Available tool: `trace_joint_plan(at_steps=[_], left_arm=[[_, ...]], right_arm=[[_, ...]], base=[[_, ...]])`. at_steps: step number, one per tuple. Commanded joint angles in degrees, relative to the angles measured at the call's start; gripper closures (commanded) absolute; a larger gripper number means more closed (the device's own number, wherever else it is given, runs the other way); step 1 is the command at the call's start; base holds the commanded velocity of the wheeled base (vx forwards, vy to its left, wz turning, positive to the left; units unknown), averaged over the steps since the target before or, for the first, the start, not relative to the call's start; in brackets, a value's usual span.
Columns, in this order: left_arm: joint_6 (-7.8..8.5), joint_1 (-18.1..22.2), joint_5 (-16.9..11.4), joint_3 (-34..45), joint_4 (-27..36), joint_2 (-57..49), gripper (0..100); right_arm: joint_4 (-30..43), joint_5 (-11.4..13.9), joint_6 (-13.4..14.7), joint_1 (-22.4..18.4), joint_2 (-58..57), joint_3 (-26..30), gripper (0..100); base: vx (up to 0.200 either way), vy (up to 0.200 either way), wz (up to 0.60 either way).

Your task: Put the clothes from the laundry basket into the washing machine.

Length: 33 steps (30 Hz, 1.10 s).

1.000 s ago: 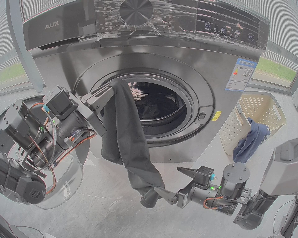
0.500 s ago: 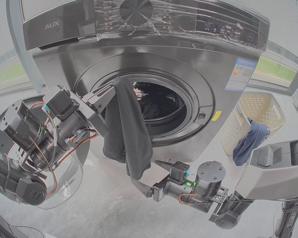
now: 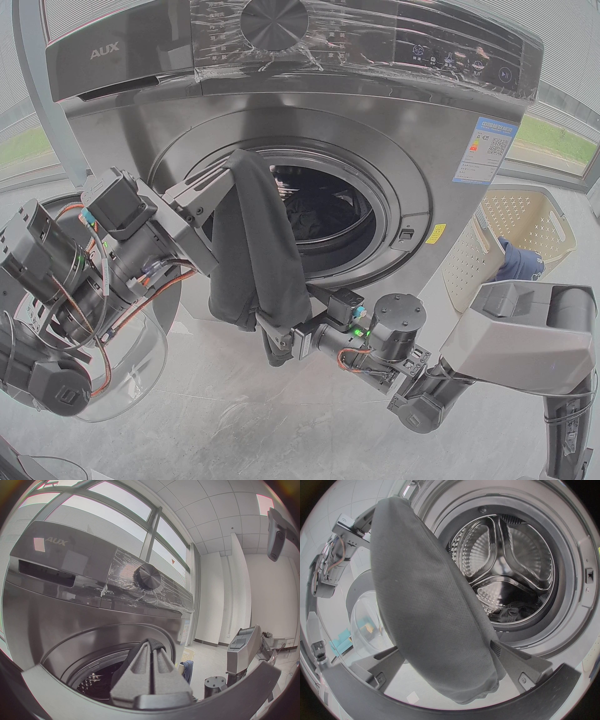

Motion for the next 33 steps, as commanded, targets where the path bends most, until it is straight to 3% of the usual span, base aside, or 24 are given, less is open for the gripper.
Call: trace_joint_plan(at_steps=[1,10,23,28,33], left_arm=[[0.01,0.04,-0.01,-0.06,-0.02,-0.26,100],[0.01,-0.05,-0.01,0.03,-0.02,-0.26,100],[0.01,-1.46,1.04,-0.15,-0.02,-0.26,100],[-0.08,-2.43,1.31,-0.24,-0.02,-0.26,100],[-0.08,-2.25,1.31,-0.24,-0.02,-0.35,100]], right_arm=[[-0.05,0.32,-0.05,0.43,2.46,-1.55,0],[0.21,1.55,-0.13,1.13,5.54,-6.91,0],[2.06,0.85,-0.13,2.62,11.60,-17.63,0],[3.11,-3.46,0.39,2.36,14.86,-24.84,0],[3.55,-4.43,0.92,1.92,15.73,-27.04,0]], base=[[0.000,0.000,0.00],[0.000,0.000,0.00],[0.000,0.000,0.00],[0.000,0.000,0.00],[0.000,0.000,0.00]])
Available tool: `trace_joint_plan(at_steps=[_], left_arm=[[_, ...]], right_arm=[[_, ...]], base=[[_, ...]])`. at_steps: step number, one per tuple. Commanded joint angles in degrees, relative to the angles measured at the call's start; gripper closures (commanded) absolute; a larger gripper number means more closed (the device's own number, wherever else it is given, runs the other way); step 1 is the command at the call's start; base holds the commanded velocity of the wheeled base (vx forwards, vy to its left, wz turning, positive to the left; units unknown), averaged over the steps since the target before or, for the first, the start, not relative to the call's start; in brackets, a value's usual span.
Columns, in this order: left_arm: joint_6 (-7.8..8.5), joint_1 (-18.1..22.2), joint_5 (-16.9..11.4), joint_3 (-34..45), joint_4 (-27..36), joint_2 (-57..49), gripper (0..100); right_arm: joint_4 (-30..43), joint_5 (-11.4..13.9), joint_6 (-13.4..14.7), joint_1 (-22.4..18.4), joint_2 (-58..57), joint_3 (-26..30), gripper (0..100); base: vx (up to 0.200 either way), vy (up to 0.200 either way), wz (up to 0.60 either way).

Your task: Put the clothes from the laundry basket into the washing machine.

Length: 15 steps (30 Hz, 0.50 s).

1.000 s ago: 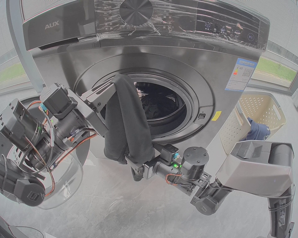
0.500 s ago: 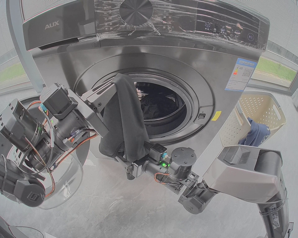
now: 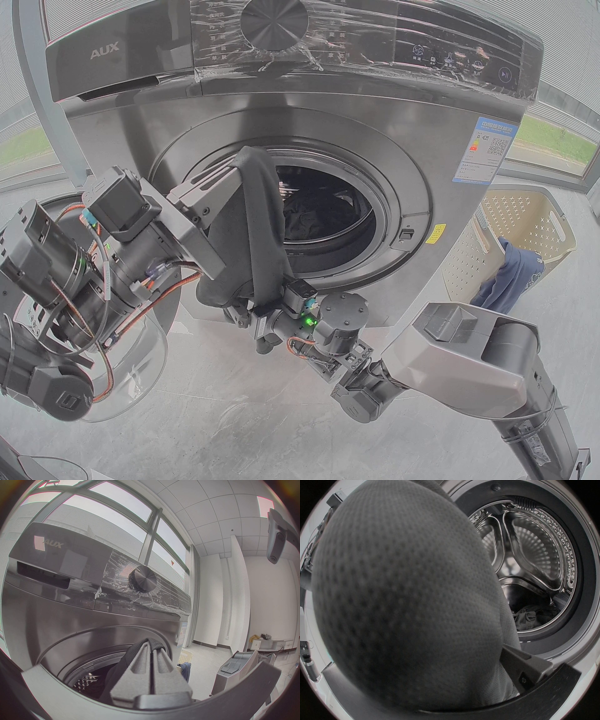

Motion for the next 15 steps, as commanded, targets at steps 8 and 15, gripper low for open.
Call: trace_joint_plan(at_steps=[8,15], left_arm=[[-0.03,3.76,-0.08,-0.18,0.14,0.22,100],[0.06,9.48,-1.40,1.14,0.84,1.19,100]], right_arm=[[-1.09,-1.14,1.35,-2.13,-2.24,3.80,100],[-2.68,-1.05,2.23,-5.29,-11.56,15.40,100]], base=[[0.000,0.000,0.00],[0.000,0.000,0.00]])
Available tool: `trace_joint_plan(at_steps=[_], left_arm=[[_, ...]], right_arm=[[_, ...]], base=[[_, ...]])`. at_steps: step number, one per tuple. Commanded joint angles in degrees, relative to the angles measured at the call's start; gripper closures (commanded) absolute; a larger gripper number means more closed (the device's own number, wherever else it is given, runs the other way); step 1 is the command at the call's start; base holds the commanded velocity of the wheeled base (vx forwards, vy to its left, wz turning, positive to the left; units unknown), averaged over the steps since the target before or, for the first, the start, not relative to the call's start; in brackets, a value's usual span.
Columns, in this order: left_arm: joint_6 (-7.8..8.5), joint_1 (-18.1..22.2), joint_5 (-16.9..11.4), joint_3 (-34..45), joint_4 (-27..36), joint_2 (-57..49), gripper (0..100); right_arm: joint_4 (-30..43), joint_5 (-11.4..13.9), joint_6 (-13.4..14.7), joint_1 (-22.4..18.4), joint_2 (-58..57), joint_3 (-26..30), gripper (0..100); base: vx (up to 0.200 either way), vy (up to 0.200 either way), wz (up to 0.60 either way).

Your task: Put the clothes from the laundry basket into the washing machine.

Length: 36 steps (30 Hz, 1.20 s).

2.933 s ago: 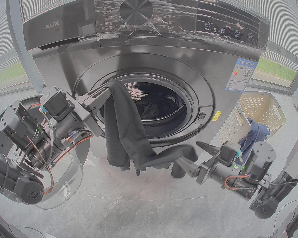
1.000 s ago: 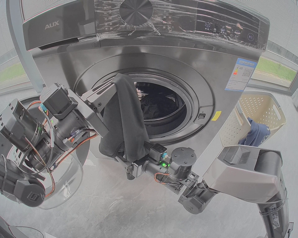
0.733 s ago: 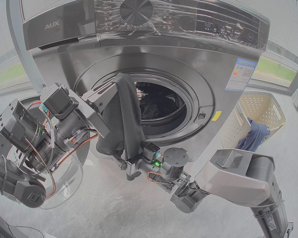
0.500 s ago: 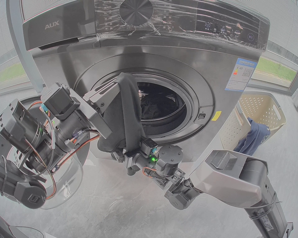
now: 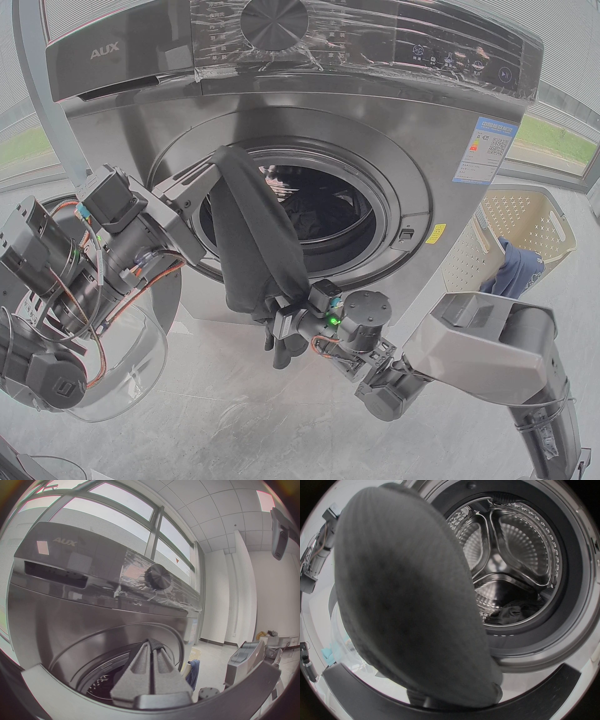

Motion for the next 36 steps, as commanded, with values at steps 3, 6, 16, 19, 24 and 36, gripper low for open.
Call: trace_joint_plan(at_steps=[3,6,16,19,24,36], left_arm=[[0.15,5.66,-1.82,3.71,0.74,1.93,100],[0.59,5.66,-3.05,7.31,1.44,2.11,100],[2.52,5.48,-8.41,17.33,0.74,9.49,100],[2.78,5.57,-8.32,17.86,-0.23,11.60,100],[2.70,5.66,-8.41,17.51,-1.11,12.22,0],[8.50,4.51,-12.63,26.12,-1.11,14.42,0]], right_arm=[[-1.02,-0.06,1.02,-3.83,-11.81,8.41,100],[-1.02,-0.15,1.02,-4.27,-14.54,8.76,100],[-0.93,-0.23,1.38,-3.66,-19.37,9.02,100],[-0.93,-0.23,1.38,-3.57,-19.63,9.02,100],[-0.85,-0.23,1.29,-3.39,-19.55,9.29,100],[-0.41,-0.23,1.29,-3.22,-19.02,9.38,100]], base=[[0.000,0.000,0.00],[0.000,0.000,0.00],[0.000,0.000,0.00],[0.000,0.000,0.00],[0.000,0.000,0.00],[0.000,0.000,0.00]])
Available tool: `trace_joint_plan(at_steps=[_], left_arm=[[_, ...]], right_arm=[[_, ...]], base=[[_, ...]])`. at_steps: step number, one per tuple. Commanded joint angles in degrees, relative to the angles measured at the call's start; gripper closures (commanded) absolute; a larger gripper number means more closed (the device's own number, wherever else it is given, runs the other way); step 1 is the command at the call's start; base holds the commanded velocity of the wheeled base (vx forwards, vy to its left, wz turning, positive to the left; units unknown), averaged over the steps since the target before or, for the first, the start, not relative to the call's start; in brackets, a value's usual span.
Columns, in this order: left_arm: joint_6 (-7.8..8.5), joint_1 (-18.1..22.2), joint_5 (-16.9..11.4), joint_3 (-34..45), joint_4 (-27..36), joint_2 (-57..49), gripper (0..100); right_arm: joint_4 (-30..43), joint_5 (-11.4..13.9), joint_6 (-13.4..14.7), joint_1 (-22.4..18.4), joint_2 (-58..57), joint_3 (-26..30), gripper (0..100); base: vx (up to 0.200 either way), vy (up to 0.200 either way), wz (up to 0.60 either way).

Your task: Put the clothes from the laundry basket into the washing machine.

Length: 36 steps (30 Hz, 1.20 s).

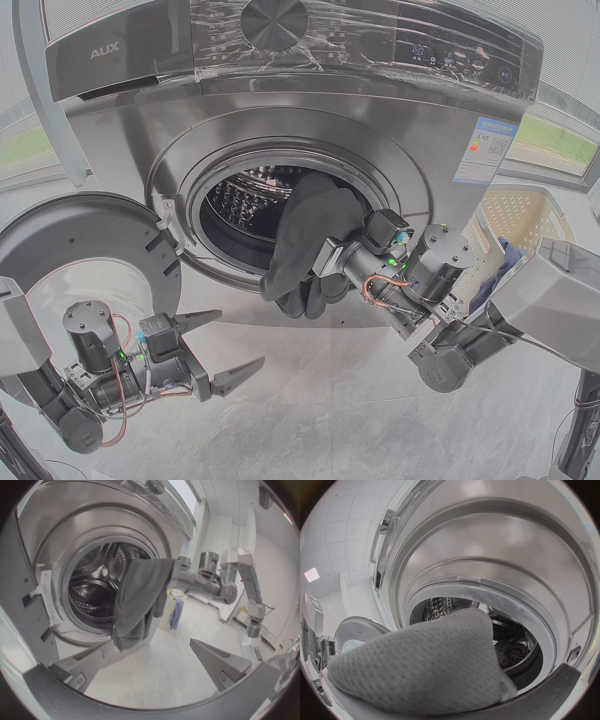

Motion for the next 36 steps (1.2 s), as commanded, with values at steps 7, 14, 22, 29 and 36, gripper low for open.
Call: trace_joint_plan(at_steps=[7,14,22,29,36], left_arm=[[1.83,-2.34,-2.42,-0.85,-2.01,3.34,0],[1.04,-5.24,-0.23,-9.12,-1.92,7.56,0],[0.51,-6.56,2.41,-19.22,-1.92,14.50,0],[-1.07,-6.91,4.08,-25.20,-1.83,17.84,0],[-1.15,-5.95,7.16,-30.56,-1.75,21.45,0]], right_arm=[[0.17,0.01,0.03,2.47,1.11,0.24,100],[0.26,0.01,-0.06,4.05,2.08,1.38,100],[0.26,-0.08,-0.06,4.58,2.08,1.21,100],[0.08,-0.08,-0.06,5.02,1.90,1.38,100],[-0.01,-1.92,0.03,5.99,1.55,1.73,100]], base=[[0.000,0.000,0.00],[0.000,0.000,0.00],[0.000,0.000,0.00],[0.000,0.000,0.00],[0.000,0.000,0.00]])
